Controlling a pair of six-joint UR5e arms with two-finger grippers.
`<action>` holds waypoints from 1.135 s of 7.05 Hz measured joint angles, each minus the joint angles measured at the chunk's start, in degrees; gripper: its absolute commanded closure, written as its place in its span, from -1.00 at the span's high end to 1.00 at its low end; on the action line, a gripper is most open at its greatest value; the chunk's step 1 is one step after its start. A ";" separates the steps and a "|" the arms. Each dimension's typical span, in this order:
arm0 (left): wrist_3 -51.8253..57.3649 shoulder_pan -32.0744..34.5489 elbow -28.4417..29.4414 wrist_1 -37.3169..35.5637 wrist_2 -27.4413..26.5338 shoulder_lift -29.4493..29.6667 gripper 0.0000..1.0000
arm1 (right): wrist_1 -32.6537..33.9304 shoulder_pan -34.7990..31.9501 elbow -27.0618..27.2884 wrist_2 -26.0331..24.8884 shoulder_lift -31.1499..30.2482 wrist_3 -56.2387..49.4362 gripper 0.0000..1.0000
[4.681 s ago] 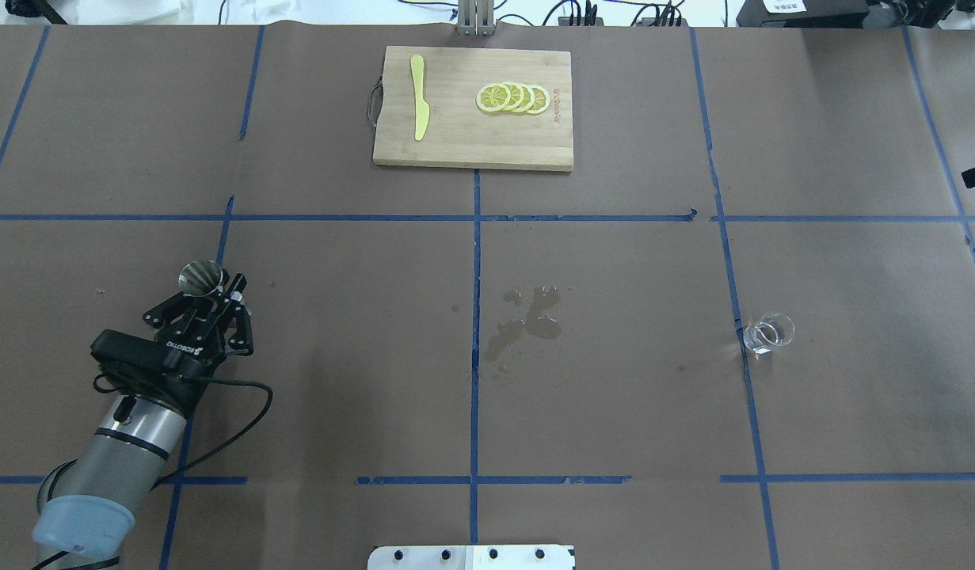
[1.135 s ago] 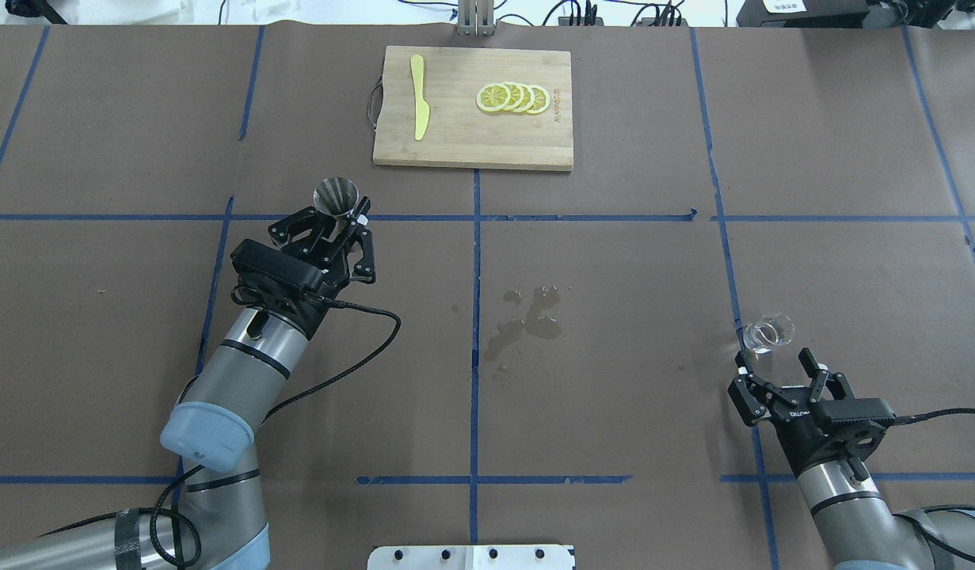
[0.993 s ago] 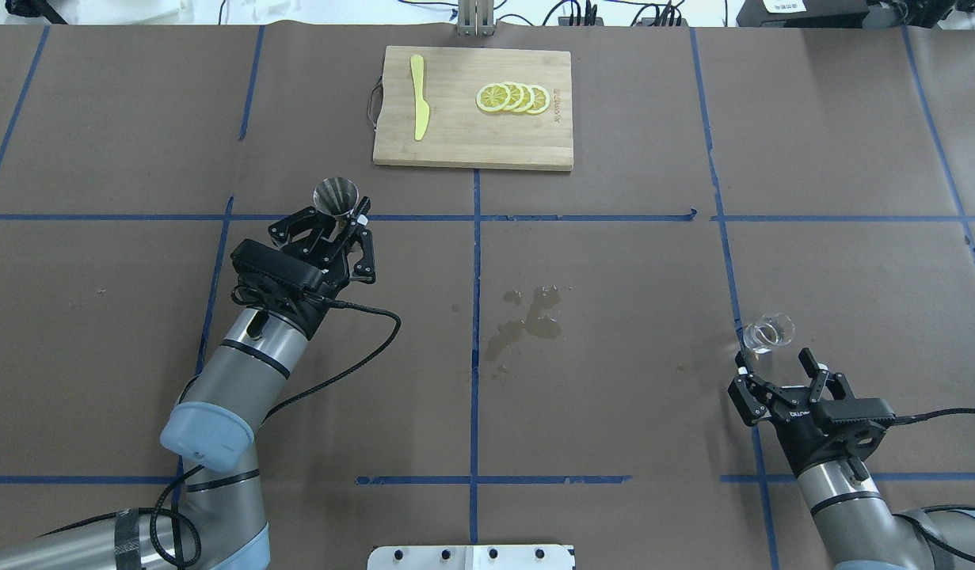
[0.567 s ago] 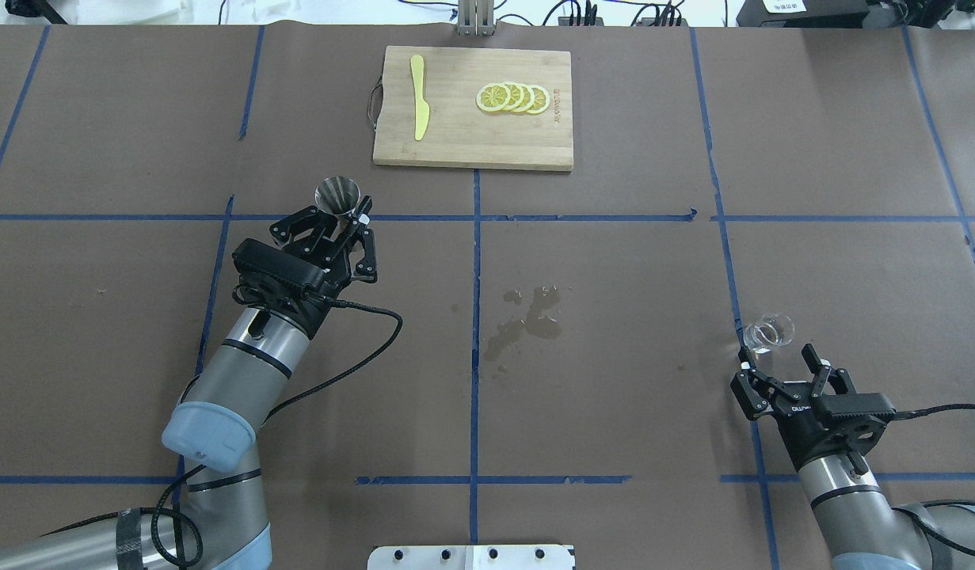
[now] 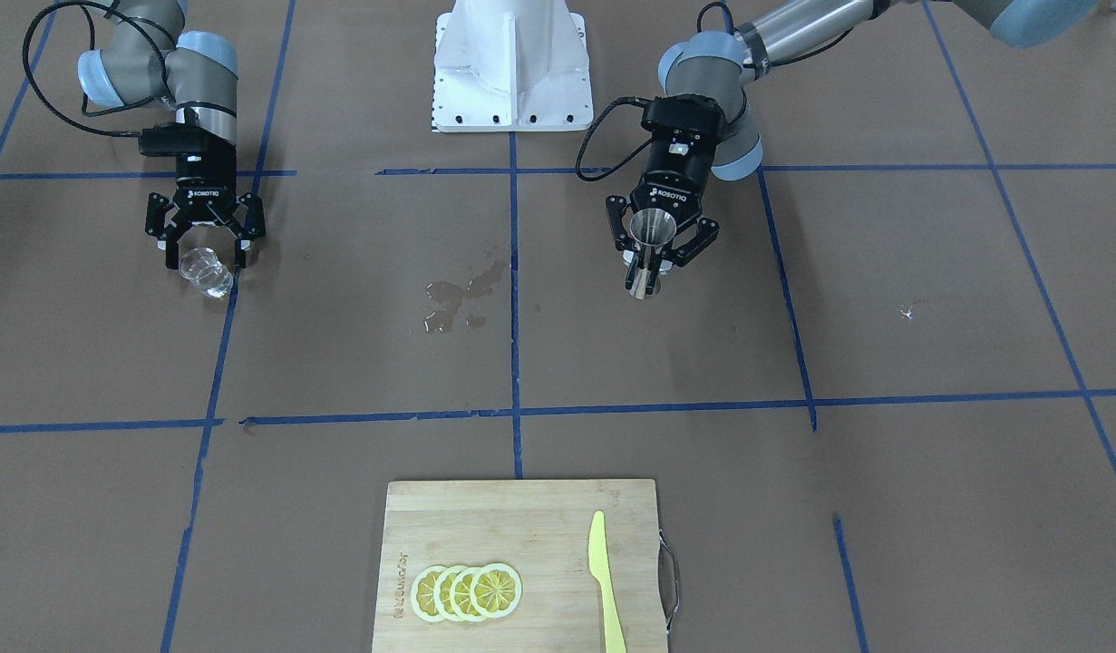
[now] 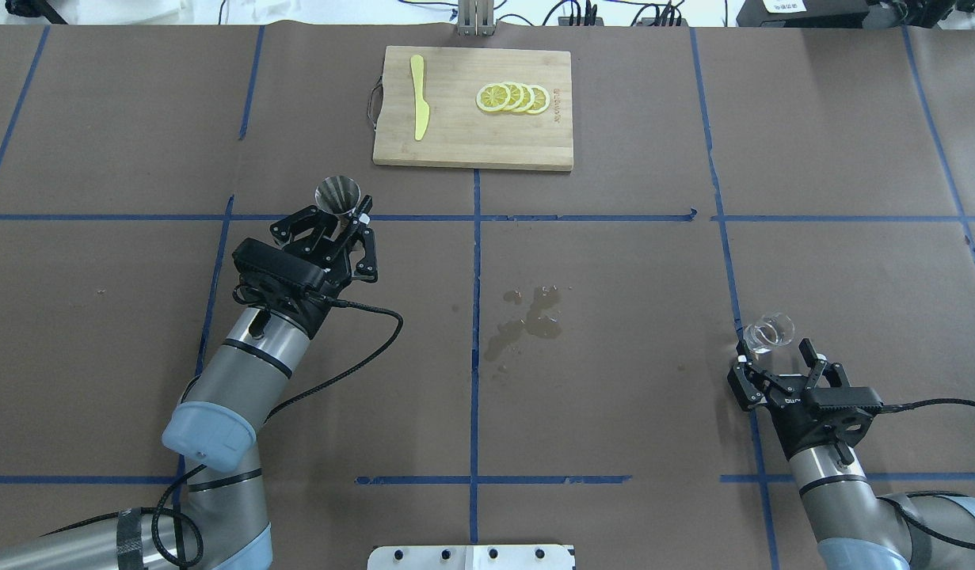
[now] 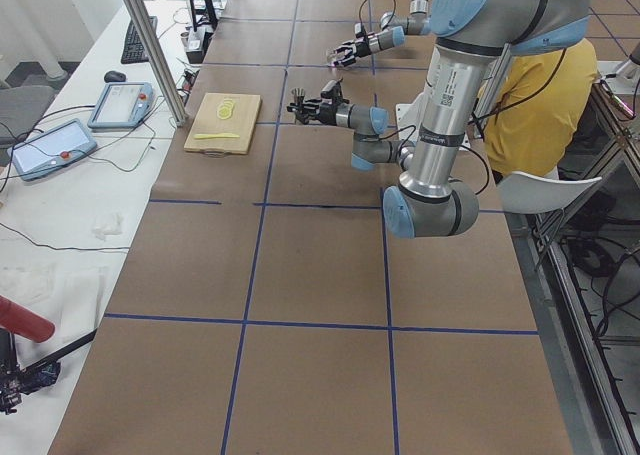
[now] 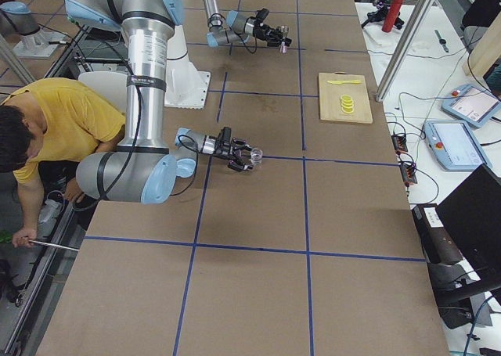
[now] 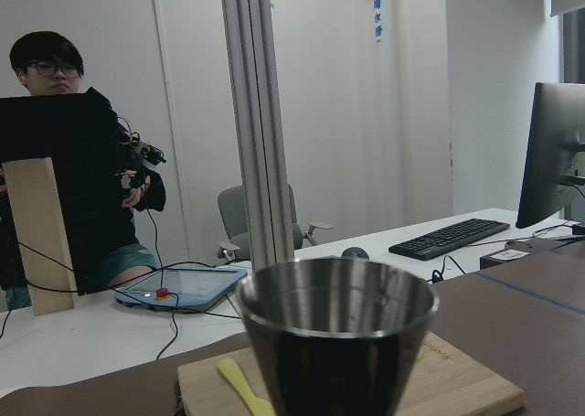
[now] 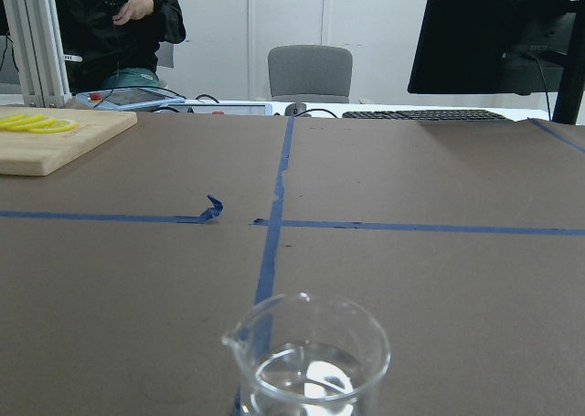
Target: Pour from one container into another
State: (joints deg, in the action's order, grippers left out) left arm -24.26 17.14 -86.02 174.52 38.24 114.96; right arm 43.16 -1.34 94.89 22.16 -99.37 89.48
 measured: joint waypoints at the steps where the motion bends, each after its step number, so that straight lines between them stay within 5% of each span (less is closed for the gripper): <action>1: 0.00 0.00 -0.04 0.02 0.00 0.00 -1.00 | -0.03 -0.21 -0.28 -0.01 0.30 -0.16 0.89; 8: 0.08 -0.07 -0.54 0.00 -0.09 0.00 -1.00 | -0.09 -1.76 -1.10 0.16 2.26 -1.11 0.82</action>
State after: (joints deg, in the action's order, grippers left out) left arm -24.17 17.06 -86.55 174.52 38.15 114.96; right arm 43.07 -3.10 93.79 22.32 -97.10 88.37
